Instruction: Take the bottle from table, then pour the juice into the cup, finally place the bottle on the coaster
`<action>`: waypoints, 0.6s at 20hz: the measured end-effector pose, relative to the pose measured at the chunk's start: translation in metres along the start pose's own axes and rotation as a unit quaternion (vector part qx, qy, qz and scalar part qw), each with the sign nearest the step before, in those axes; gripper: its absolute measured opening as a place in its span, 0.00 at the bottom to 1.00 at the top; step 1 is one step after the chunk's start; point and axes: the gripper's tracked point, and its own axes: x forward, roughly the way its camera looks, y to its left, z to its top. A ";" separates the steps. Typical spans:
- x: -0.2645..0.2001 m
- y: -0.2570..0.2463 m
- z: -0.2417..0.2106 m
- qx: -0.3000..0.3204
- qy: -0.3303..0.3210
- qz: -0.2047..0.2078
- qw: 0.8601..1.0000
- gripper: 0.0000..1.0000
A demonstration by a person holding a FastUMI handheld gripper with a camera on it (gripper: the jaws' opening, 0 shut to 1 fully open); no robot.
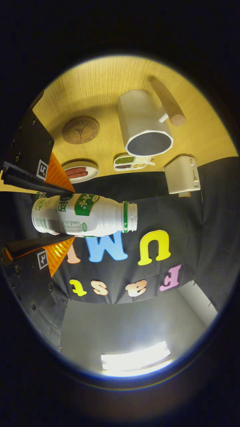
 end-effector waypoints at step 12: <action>0.002 -0.006 0.013 -0.069 -0.016 -0.016 0.997 0.62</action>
